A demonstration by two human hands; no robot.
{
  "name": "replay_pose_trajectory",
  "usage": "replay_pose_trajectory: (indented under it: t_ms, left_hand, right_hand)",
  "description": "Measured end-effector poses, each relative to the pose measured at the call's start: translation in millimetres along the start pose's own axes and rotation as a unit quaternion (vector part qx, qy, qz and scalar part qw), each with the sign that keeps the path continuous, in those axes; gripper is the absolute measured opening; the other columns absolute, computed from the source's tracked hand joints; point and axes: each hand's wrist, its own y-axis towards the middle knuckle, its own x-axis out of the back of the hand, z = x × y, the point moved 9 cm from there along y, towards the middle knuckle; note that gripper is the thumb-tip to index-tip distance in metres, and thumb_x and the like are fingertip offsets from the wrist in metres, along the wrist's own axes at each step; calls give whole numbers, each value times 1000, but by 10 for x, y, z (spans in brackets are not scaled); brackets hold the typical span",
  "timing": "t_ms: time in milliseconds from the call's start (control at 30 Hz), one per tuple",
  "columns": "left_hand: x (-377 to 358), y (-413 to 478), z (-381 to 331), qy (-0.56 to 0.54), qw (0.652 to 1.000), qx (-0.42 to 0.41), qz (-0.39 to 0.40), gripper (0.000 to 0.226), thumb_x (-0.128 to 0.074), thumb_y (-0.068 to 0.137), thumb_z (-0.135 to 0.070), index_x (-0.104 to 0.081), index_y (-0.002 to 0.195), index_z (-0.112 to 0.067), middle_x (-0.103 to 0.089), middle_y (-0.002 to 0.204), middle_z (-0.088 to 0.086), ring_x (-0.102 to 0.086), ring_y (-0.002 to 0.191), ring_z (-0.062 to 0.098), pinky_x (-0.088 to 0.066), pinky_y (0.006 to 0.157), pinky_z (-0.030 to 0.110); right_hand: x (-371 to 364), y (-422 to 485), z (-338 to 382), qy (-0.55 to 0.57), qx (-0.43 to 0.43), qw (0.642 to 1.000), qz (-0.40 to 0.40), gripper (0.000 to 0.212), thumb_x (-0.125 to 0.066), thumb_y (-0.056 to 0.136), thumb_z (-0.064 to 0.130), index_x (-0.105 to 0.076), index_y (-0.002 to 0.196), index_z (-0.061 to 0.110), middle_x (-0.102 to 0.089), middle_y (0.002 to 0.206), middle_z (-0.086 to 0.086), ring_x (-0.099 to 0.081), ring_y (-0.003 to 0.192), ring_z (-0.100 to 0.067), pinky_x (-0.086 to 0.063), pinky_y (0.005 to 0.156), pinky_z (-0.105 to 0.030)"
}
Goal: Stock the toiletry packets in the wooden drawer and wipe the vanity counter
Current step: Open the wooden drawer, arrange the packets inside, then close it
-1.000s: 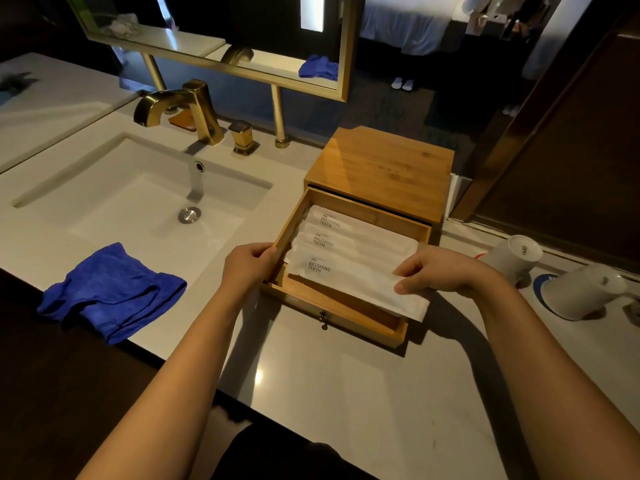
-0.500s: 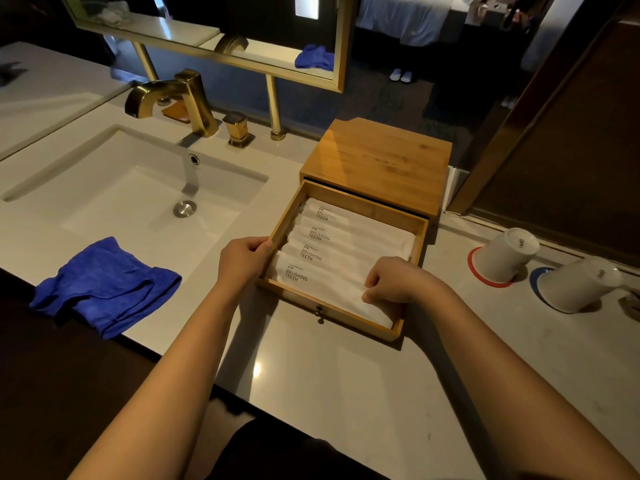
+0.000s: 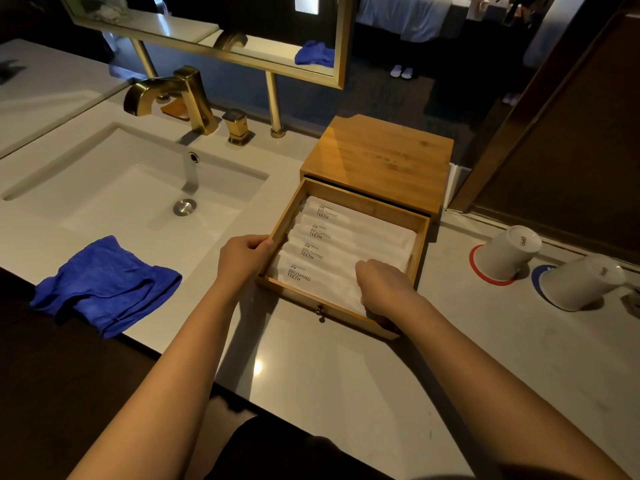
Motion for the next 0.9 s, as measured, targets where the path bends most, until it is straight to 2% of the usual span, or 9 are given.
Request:
replay_pose_trajectory:
  t_ms: [167,267,367,533,667,767,833,900]
  left_hand:
    - [1,18,21,-7,1000,6,10,30,-54,91,-22,-65,116,-11,-67,117,8,-58,100,20,-49,83,33]
    - [-1,20,22,-9,1000,8,10,30,-55,91,-23,-66,115,-11,-67,117,8,-60,106,24,-49,86,34]
    - [2,21,26,-11,1000,10,8,30,-55,91,-23,-65,116,-10,-67,117,8,-60,107,25,-48,87,34]
    - [4,13,5,-13,1000,1,4,28,-55,91,-22,-67,114,-10,-68,113,8,-59,97,19,-47,81,31]
    - [10,14,2,4,1000,-7,-2,29,-54,91,-23,-66,114,-11,-69,114,8,-60,101,21,-50,84,32]
    - [8,20,-3,5,1000,-8,-2,29,-54,91,-23,-66,115,-11,-68,115,9,-60,101,21,-49,82,31]
    - [4,19,-19,7,1000,-11,-4,29,-54,91,-23,-66,115,-10,-68,115,9,-58,97,18,-48,77,28]
    - [-3,26,-17,10,1000,-11,-7,29,-53,92,-22,-66,115,-10,-68,114,8,-56,93,16,-45,65,20]
  right_hand:
    - [37,-16,53,-2,12,1000,-10,22,-52,81,-7,-51,99,6,-48,93,-10,-44,77,-22,-39,62,-33]
    - [82,-19,214,10,84,995,-44,34,-52,82,-5,-50,113,10,-48,111,-8,-46,94,-24,-45,66,-33]
    - [55,4,378,29,158,986,-45,42,-58,87,8,-48,127,18,-48,123,-4,-46,107,-21,-51,79,-35]
    - [-43,57,378,60,168,984,-26,38,-62,86,11,-50,122,18,-49,123,-4,-45,108,-19,-50,84,-34]
    - [-69,62,378,72,174,982,-25,35,-60,87,9,-51,120,16,-49,121,-4,-43,108,-19,-48,85,-33]
    - [-65,62,334,103,167,980,-27,34,-61,86,10,-54,119,16,-54,115,-3,-47,105,-18,-48,85,-32]
    - [-50,56,290,115,152,981,-24,32,-59,89,14,-55,121,17,-56,113,-2,-50,104,-18,-48,85,-33]
    - [-4,27,270,117,140,983,-34,29,-53,93,22,-57,121,17,-58,114,-2,-52,105,-18,-49,86,-35]
